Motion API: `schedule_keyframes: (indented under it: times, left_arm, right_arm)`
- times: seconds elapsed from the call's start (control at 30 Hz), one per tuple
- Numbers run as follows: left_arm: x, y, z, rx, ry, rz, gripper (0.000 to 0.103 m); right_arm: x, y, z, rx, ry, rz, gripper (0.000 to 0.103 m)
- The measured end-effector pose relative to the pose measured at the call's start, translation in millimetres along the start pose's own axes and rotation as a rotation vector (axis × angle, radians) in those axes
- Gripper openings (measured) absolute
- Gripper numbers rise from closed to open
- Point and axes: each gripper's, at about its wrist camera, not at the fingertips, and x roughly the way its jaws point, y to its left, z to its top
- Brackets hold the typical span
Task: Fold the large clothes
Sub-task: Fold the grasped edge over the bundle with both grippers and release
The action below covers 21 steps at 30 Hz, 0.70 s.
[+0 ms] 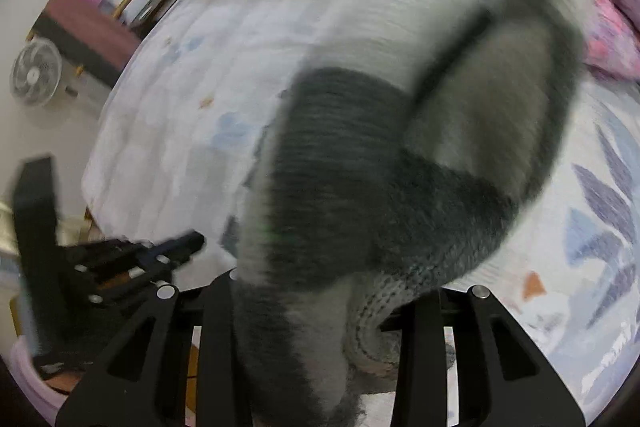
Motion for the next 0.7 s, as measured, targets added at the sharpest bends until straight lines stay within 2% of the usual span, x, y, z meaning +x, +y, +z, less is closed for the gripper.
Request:
schedule_keyframes:
  times: [0.1, 0.2, 0.3, 0.37, 0.4, 0.47, 0.5, 0.53, 0.57, 0.63, 0.7]
  left_arm:
    - [-7.6, 41.0, 5.8, -0.066, 0.003, 0.004, 0.002]
    - [6.7, 70.8, 2.8, -0.111, 0.025, 0.037, 0.002]
    - [23.0, 99.8, -6.3, -0.142, 0.080, 0.087, 0.002]
    - [27.4, 115.7, -14.4, -0.176, 0.112, 0.089, 0.002]
    - [29.2, 120.9, -16.6, -0.189, 0.119, 0.070, 0.005]
    - [37.1, 123.2, -17.4, -0.201, 0.129, 0.031, 0.024]
    - [37.8, 122.6, -18.4, -0.212, 0.128, -0.005, 0.044]
    - [39.3, 120.8, -18.5, -0.225, 0.117, -0.057, 0.055]
    - [44.0, 118.2, -17.8, -0.236, 0.112, -0.120, 0.058]
    - [56.2, 108.9, -15.1, -0.257, 0.132, -0.180, 0.076]
    - [78.1, 97.8, -11.4, -0.292, 0.173, -0.230, 0.079]
  right_arm:
    - [46.3, 36.4, 13.8, -0.020, 0.056, 0.012, 0.032]
    - [94.3, 60.1, 20.3, -0.024, 0.112, 0.019, 0.033]
    - [153.9, 80.8, 22.5, -0.014, 0.248, 0.017, 0.049]
    - [160.3, 81.7, 19.5, 0.015, 0.292, 0.097, 0.073]
    - [154.3, 78.2, 19.1, 0.052, 0.281, 0.169, 0.075]
    - [131.7, 65.1, 16.9, 0.122, 0.255, 0.266, 0.087]
    - [122.8, 60.0, 15.9, 0.140, 0.249, 0.266, 0.090]
    - [109.7, 51.0, 13.7, 0.156, 0.233, 0.245, 0.091]
    - [100.7, 43.2, 12.2, 0.165, 0.219, 0.218, 0.091]
    - [75.7, 19.0, 4.3, 0.203, 0.176, 0.136, 0.091]
    - [61.2, 0.2, -4.3, 0.257, 0.150, 0.084, 0.091]
